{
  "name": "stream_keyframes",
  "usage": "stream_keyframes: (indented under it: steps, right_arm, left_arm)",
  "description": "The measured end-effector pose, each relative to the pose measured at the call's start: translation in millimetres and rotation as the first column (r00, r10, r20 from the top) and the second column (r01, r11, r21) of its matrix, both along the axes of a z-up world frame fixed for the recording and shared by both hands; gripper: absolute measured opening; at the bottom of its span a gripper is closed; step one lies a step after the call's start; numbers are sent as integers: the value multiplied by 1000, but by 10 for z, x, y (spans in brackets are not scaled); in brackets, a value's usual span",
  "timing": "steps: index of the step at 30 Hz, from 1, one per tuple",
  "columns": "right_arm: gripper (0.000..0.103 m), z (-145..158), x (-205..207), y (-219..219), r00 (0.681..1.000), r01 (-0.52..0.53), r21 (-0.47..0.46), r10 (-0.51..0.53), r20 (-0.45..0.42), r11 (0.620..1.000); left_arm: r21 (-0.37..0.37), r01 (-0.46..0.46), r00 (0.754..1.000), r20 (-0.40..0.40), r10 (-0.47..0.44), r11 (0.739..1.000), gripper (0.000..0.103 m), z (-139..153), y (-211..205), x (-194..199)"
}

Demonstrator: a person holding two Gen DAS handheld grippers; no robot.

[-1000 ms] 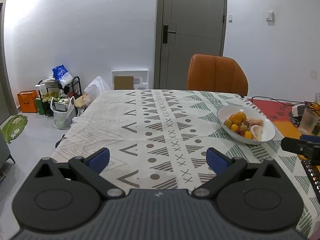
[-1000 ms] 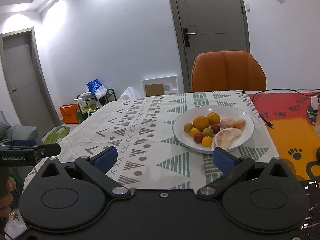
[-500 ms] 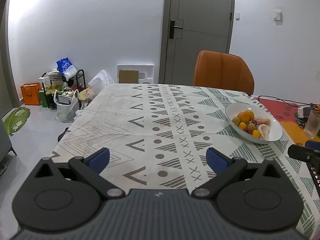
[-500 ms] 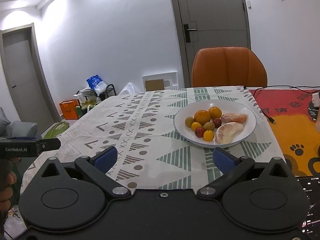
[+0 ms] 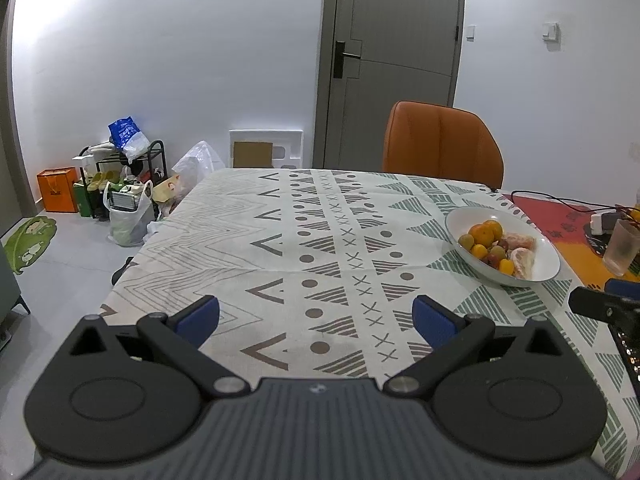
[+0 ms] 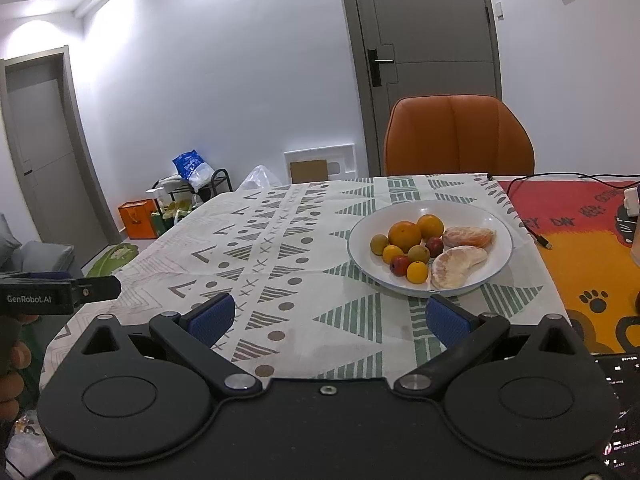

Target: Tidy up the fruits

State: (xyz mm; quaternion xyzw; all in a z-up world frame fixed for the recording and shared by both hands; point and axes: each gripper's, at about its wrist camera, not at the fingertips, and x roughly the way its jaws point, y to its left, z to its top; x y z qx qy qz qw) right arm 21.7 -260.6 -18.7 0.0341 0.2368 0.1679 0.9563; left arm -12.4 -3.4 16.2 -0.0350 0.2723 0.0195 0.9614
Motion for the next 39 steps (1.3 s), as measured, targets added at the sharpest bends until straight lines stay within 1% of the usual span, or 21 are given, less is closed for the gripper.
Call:
stream_keyframes:
  steps: [39]
  right_arm:
    - [103,-2,6,-10,1000,2,-2,-2,-3,1000]
  left_arm:
    - [3,9,1000,1,-9,1000,102,-6,-36,-4]
